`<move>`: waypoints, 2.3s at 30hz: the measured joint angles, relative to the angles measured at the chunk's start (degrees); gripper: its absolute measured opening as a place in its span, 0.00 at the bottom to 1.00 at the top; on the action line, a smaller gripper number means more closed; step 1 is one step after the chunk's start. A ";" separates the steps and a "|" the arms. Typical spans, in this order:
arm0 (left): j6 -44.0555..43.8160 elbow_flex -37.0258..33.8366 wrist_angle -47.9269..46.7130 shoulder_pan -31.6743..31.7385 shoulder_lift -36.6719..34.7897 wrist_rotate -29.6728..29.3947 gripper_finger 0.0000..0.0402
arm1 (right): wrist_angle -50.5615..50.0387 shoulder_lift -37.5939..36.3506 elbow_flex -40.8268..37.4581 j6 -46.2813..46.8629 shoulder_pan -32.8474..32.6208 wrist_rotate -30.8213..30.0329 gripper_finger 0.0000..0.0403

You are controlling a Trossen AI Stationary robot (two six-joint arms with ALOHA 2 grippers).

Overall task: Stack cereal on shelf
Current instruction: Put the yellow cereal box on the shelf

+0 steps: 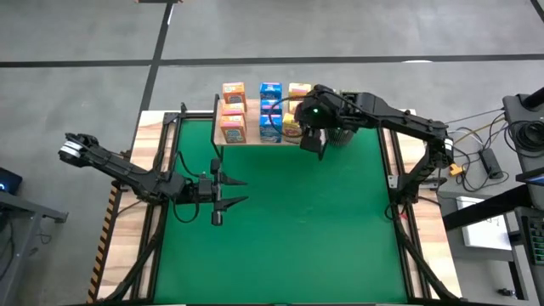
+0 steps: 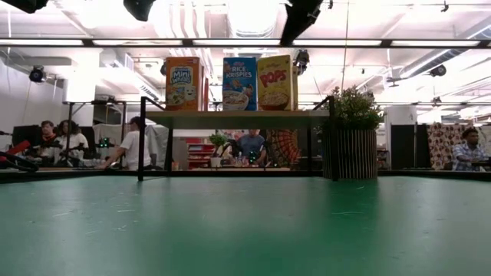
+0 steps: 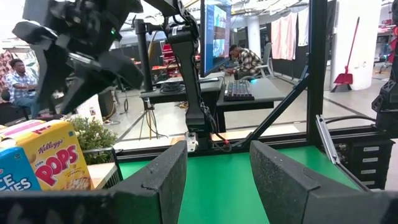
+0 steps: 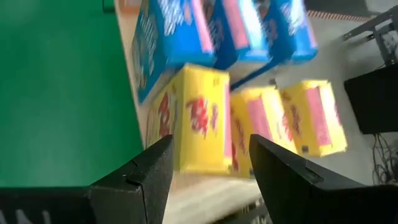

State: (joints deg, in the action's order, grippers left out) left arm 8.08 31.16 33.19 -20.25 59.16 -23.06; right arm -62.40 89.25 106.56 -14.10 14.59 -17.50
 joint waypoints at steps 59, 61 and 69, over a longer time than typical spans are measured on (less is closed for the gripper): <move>1.79 0.00 -0.87 -0.02 0.00 0.01 0.40 | 2.46 -3.69 -12.24 0.81 -0.68 15.38 0.02; 1.79 0.00 -1.18 -0.02 0.00 0.01 0.40 | 4.41 -3.76 -15.13 1.36 -1.99 13.62 0.02; 1.79 0.00 -1.22 -0.02 0.00 0.01 0.40 | 13.45 -3.76 -24.51 2.10 -10.11 0.38 0.02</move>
State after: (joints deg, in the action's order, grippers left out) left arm 9.87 31.16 31.97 -20.27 59.16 -23.05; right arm -48.95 85.49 82.05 -12.00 4.48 -17.12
